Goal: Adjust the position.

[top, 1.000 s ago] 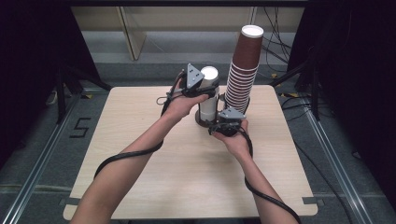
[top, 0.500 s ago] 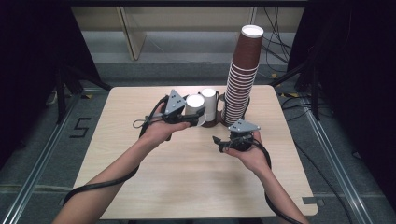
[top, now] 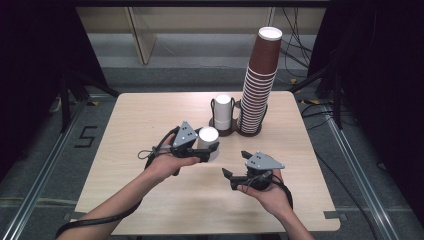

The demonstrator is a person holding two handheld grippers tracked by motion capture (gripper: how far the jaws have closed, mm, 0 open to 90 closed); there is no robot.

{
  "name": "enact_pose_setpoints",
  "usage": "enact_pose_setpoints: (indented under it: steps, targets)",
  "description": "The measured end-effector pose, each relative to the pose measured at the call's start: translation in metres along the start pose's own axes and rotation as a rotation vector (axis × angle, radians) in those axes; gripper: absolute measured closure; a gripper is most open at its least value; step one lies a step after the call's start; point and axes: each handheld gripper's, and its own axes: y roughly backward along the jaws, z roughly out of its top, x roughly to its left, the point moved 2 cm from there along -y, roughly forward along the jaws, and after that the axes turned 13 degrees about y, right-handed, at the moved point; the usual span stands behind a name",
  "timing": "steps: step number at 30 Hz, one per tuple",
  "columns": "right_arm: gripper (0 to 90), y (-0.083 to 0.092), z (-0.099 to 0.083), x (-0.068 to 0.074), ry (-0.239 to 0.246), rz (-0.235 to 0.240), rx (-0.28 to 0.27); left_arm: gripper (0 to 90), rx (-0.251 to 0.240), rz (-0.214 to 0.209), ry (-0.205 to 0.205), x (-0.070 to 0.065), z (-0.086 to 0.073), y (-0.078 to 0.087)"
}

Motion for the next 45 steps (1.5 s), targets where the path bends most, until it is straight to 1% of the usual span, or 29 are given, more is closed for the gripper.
enact_pose_setpoints:
  steps: [3, 4, 6, 7, 8, 9, 10, 11, 12, 13, 14, 17, 18, 20, 21, 22, 23, 24, 29, 30, 31, 32, 37, 39, 40, 41, 42, 43, 45]
  targets:
    - [10.7, 0.000, -0.001, 0.001, 0.015, 0.013, -0.028, 32.4, 0.005, -0.014, 0.014, -0.005, -0.003, -0.005]
    - [10.7, 0.001, -0.001, 0.003, -0.009, 0.020, -0.025, 32.4, 0.011, -0.021, 0.014, -0.008, -0.003, -0.007]
    - [10.5, 0.003, -0.001, 0.007, -0.002, 0.010, -0.037, 32.5, 0.011, -0.029, 0.004, -0.015, -0.004, -0.009]
    - [10.5, 0.004, 0.000, 0.009, 0.024, -0.002, -0.058, 32.5, 0.001, -0.040, -0.002, -0.021, -0.005, -0.010]
    - [10.4, 0.006, 0.000, 0.013, -0.006, -0.004, -0.060, 32.5, 0.001, -0.040, -0.002, -0.021, -0.005, -0.010]
    - [10.4, 0.006, 0.000, 0.013, -0.006, -0.004, -0.060, 32.5, 0.003, -0.044, -0.006, -0.024, -0.006, -0.010]
    - [9.7, 0.007, 0.001, 0.015, 0.025, -0.004, -0.055, 32.5, -0.001, -0.053, 0.001, -0.031, -0.009, -0.009]
    - [8.7, 0.008, 0.002, 0.016, 0.028, -0.008, -0.054, 32.5, -0.001, -0.053, 0.001, -0.031, -0.009, -0.009]
    - [6.7, 0.009, 0.002, 0.020, 0.021, -0.008, -0.048, 32.5, 0.008, -0.062, -0.007, -0.036, -0.011, -0.008]
    - [5.1, 0.008, 0.003, 0.020, 0.061, -0.017, -0.070, 32.5, 0.008, -0.062, -0.007, -0.036, -0.011, -0.008]
    - [4.5, 0.008, 0.004, 0.023, 0.053, -0.008, -0.062, 32.5, 0.008, -0.070, -0.020, -0.040, -0.013, -0.007]
    - [3.8, 0.007, 0.004, 0.024, 0.072, -0.010, -0.054, 32.5, 0.011, -0.073, -0.015, -0.042, -0.013, -0.008]
    - [3.3, 0.005, 0.002, 0.026, 0.039, -0.005, -0.046, 32.5, 0.008, -0.077, -0.015, -0.043, -0.013, -0.008]
    - [3.3, 0.003, 0.001, 0.026, 0.034, -0.015, -0.051, 32.5, 0.011, -0.080, -0.019, -0.043, -0.012, -0.009]
    - [3.3, 0.001, -0.001, 0.021, 0.048, -0.025, -0.055, 32.5, 0.014, -0.081, -0.019, -0.043, -0.012, -0.009]
    - [3.4, 0.000, -0.001, 0.022, 0.018, -0.033, -0.061, 32.5, 0.014, -0.088, -0.021, -0.042, -0.012, -0.011]
    - [3.4, 0.000, -0.001, 0.022, 0.018, -0.033, -0.061, 32.5, 0.014, -0.088, -0.021, -0.042, -0.012, -0.011]
    - [3.8, 0.000, -0.002, 0.021, -0.003, -0.024, -0.051, 32.5, 0.016, -0.087, -0.015, -0.042, -0.012, -0.012]
    - [10.1, -0.003, -0.002, 0.019, 0.019, -0.031, -0.087, 32.5, 0.020, -0.095, -0.009, -0.045, -0.014, -0.018]
    - [12.2, -0.002, -0.003, 0.017, 0.050, -0.053, -0.094, 32.5, 0.021, -0.100, -0.008, -0.046, -0.015, -0.019]
    - [12.2, -0.002, -0.003, 0.017, 0.050, -0.053, -0.094, 32.5, 0.021, -0.100, -0.008, -0.046, -0.015, -0.019]
    - [12.6, -0.004, -0.003, 0.018, 0.029, -0.047, -0.104, 32.5, 0.026, -0.104, -0.011, -0.048, -0.017, -0.020]
    - [15.2, -0.003, -0.004, 0.017, 0.031, -0.064, -0.103, 32.6, 0.021, -0.113, -0.007, -0.052, -0.018, -0.021]
    - [17.6, -0.004, -0.005, 0.017, 0.056, -0.086, -0.111, 32.5, 0.019, -0.122, -0.009, -0.053, -0.017, -0.020]
    - [17.7, -0.004, -0.006, 0.016, 0.082, -0.096, -0.108, 32.5, 0.015, -0.124, -0.001, -0.054, -0.017, -0.020]
    - [17.8, -0.005, -0.006, 0.017, 0.064, -0.093, -0.106, 32.5, 0.014, -0.126, 0.001, -0.054, -0.017, -0.020]
    - [18.1, -0.005, -0.007, 0.015, 0.083, -0.093, -0.107, 32.6, 0.013, -0.128, 0.002, -0.054, -0.017, -0.020]
    - [18.5, -0.005, -0.008, 0.018, 0.045, -0.088, -0.104, 32.6, 0.011, -0.129, 0.003, -0.055, -0.017, -0.020]
    - [19.0, -0.005, -0.009, 0.017, 0.055, -0.096, -0.109, 32.5, 0.010, -0.134, 0.004, -0.055, -0.017, -0.021]
